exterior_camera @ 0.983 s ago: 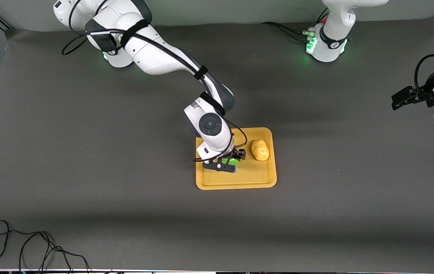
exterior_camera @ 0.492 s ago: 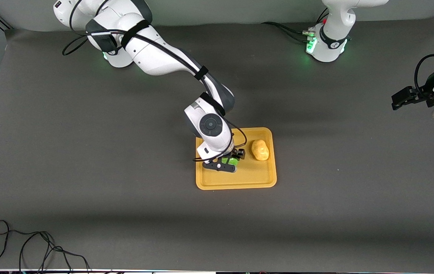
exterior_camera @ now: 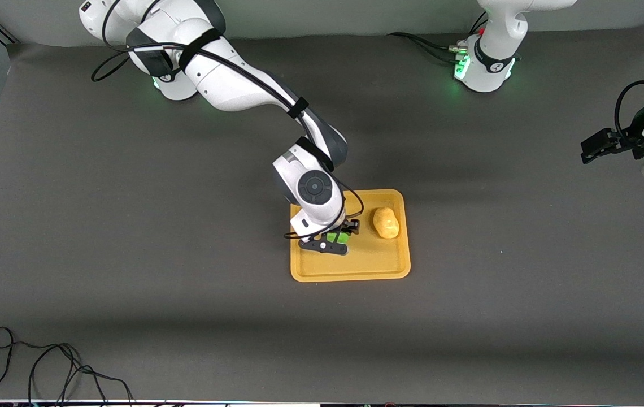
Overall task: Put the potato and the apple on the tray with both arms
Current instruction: 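Lower the apple onto the tray beside the potato and open the right gripper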
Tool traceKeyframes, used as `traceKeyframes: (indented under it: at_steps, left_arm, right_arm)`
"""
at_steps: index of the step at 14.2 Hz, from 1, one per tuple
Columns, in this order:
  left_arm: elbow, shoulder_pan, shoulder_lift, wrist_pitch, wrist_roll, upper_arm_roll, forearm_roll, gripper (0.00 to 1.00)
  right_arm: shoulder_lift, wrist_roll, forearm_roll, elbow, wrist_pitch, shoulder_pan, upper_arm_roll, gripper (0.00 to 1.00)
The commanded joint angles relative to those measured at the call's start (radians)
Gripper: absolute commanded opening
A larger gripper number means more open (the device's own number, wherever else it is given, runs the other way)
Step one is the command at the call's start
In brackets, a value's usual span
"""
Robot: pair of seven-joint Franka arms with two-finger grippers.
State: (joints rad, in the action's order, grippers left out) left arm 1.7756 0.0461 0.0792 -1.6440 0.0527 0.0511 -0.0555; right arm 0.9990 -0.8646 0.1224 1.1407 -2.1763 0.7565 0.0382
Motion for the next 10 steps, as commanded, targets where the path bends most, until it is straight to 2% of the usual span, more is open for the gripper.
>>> traceKeyframes:
  at_steps: [1,4,5,9,10]
  left_arm:
    - [0.015,0.009,0.020,0.006,-0.016,0.009,0.002,1.00]
    - [0.015,0.009,0.020,0.006,-0.016,0.009,0.002,1.00]
    - [0.015,0.009,0.020,0.006,-0.016,0.009,0.002,1.00]
    - [0.015,0.009,0.022,0.007,-0.016,0.009,0.002,1.00]
    - [0.015,0.009,0.022,0.007,-0.016,0.009,0.002,1.00]
  right_arm:
    - [-0.010,-0.037,-0.024,0.010,0.012,0.012,0.009,0.47]
    - [-0.011,-0.037,-0.023,0.005,0.010,0.012,0.009,0.47]
    - [-0.011,-0.037,-0.024,0.007,0.010,0.012,0.009,0.51]
    - [-0.011,-0.039,-0.024,0.007,0.010,0.012,0.009,0.89]
    - [-0.013,-0.037,-0.024,0.007,0.010,0.010,0.009,0.93]
